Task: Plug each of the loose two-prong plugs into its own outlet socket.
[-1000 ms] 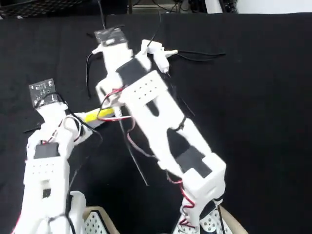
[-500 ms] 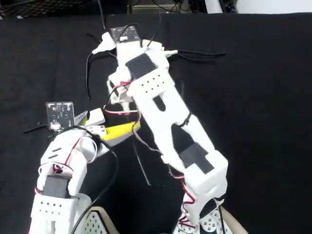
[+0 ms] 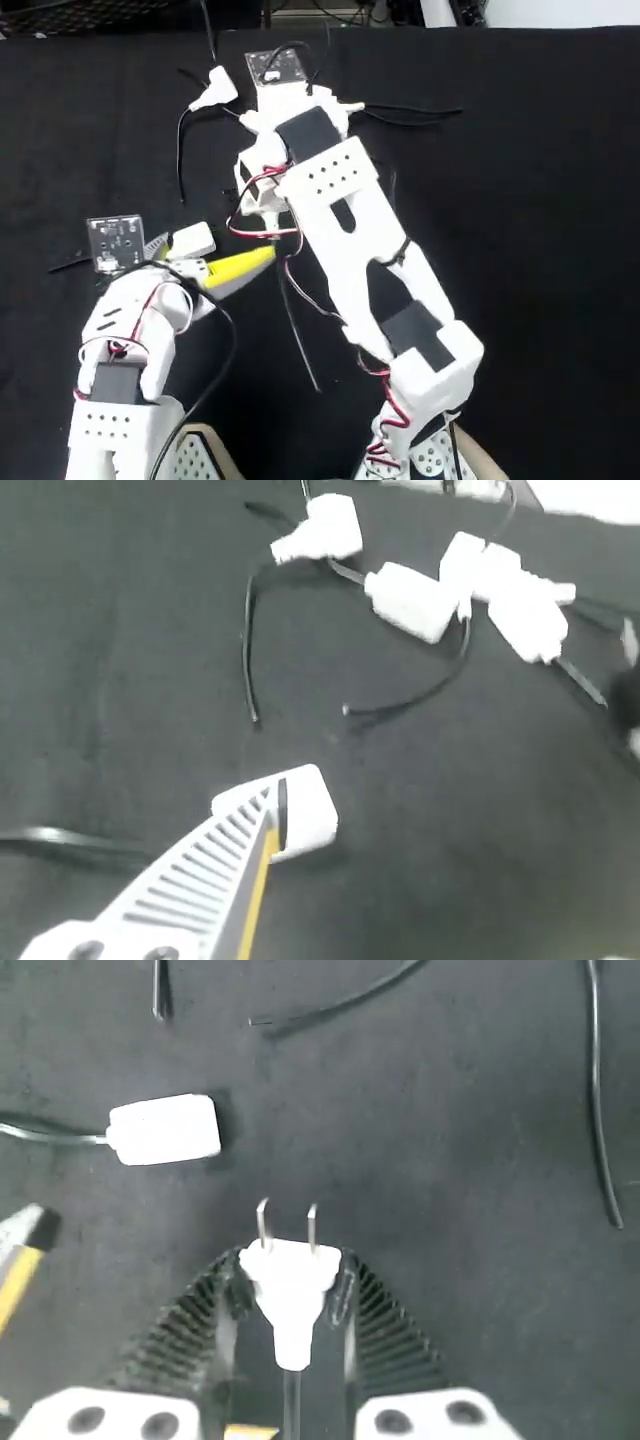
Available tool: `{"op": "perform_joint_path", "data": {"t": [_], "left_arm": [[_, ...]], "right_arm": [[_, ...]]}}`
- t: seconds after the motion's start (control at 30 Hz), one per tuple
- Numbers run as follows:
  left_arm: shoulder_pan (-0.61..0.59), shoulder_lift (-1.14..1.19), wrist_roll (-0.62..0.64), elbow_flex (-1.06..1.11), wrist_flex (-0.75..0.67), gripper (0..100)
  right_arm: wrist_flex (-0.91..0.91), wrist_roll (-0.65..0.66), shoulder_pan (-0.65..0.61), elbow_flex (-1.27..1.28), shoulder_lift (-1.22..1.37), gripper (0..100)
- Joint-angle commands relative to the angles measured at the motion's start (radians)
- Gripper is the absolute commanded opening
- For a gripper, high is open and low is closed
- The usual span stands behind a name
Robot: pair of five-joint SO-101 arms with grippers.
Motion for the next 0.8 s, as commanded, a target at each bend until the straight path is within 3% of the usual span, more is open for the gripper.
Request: {"op": "perform_joint_path", "data": {"t": [0.0, 0.2, 0.53, 0.77], "left_arm": [[-0.022, -0.008, 0.055, -0.024, -0.058, 61], [-0.022, -0.012, 0.063, -0.021, -0.058, 61], [-0.024, -0.012, 0.063, 0.065, -0.064, 61], [-0.062, -0.012, 0.064, 0.163, -0.267, 61]], "right_arm": [[0.003, -0.003, -0.055, 0.038, -0.056, 1.3], [0.002, -0.003, -0.129, 0.022, -0.056, 1.3], [0.029, -0.003, -0.141, -0.108, -0.056, 1.3], [0.035, 0.109, -0.141, -0.056, -0.107, 1.3]]}}
